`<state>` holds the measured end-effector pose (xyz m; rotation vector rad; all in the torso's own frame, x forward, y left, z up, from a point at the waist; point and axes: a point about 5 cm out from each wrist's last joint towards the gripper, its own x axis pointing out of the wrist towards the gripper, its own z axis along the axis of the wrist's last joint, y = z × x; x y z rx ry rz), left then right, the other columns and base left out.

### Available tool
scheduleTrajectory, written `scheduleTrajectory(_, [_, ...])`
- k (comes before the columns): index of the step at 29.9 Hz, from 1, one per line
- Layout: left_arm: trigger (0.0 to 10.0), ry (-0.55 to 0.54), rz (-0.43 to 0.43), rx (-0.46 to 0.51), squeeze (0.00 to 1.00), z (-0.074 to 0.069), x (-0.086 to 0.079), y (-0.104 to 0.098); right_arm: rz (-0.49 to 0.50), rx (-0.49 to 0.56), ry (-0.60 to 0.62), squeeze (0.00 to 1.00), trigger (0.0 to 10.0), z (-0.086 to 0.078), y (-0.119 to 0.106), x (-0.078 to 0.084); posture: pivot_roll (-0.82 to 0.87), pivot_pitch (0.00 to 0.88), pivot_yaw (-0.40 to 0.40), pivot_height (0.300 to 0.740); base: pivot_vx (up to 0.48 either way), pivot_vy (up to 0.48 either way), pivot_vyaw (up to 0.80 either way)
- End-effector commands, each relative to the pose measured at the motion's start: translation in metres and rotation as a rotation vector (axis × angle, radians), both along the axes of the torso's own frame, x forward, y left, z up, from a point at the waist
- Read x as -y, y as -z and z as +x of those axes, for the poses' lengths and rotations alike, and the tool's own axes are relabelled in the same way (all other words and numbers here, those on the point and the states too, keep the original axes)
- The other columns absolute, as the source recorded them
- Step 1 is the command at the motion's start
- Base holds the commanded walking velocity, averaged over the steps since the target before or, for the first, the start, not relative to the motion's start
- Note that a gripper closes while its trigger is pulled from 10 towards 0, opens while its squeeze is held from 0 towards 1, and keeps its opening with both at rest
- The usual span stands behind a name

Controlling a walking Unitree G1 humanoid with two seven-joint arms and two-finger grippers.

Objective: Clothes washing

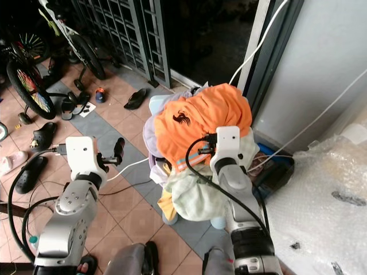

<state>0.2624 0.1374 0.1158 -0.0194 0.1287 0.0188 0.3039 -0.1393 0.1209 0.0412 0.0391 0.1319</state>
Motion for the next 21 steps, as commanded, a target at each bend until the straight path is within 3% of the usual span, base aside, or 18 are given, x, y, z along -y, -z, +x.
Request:
scheduleTrajectory(1, [10.0, -0.011, 0.021, 0.001, 0.00, 0.001, -0.004, 0.001, 0.017, 0.083, 0.007, 0.00, 0.0, 0.000, -0.021, 0.001, -0.02, 0.130, 0.096, 0.740, 0.000, 0.000, 0.00])
scheduleTrajectory(4, [10.0, -0.033, 0.033, 0.018, 0.00, 0.006, -0.004, -0.003, -0.017, 0.273, 0.026, 0.00, 0.0, -0.003, -0.068, 0.010, -0.03, 0.125, 0.111, 0.740, 0.000, 0.000, 0.00])
scheduleTrajectory(10, [10.0, -0.021, 0.034, 0.027, 0.00, 0.009, 0.004, -0.004, -0.026, 0.330, 0.036, 0.00, 0.0, -0.013, -0.085, 0.015, -0.03, 0.122, 0.116, 0.740, 0.000, 0.000, 0.00])
scheduleTrajectory(11, [10.0, -0.018, 0.032, 0.028, 0.00, 0.008, 0.004, -0.004, -0.039, 0.323, 0.029, 0.00, 3.4, -0.016, -0.081, 0.015, -0.04, 0.118, 0.117, 0.740, 0.000, 0.000, 0.00])
scheduleTrajectory(12, [10.0, -0.017, 0.032, 0.028, 0.00, 0.008, 0.005, -0.004, -0.048, 0.319, 0.024, 0.00, 3.4, -0.018, -0.079, 0.015, -0.04, 0.118, 0.117, 0.740, 0.000, 0.000, 0.00])
scheduleTrajectory(13, [10.0, -0.015, 0.029, 0.028, 0.00, 0.008, 0.005, -0.004, -0.059, 0.307, 0.021, 0.00, 9.9, -0.020, -0.075, 0.015, -0.04, 0.119, 0.117, 0.740, 0.000, 0.000, 0.00])
scheduleTrajectory(21, [10.0, -0.018, 0.033, 0.021, 0.00, 0.007, 0.001, -0.001, -0.068, 0.213, 0.030, 0.00, 10.0, -0.029, -0.057, 0.015, -0.04, 0.126, 0.115, 0.740, 0.000, 0.000, 0.00])
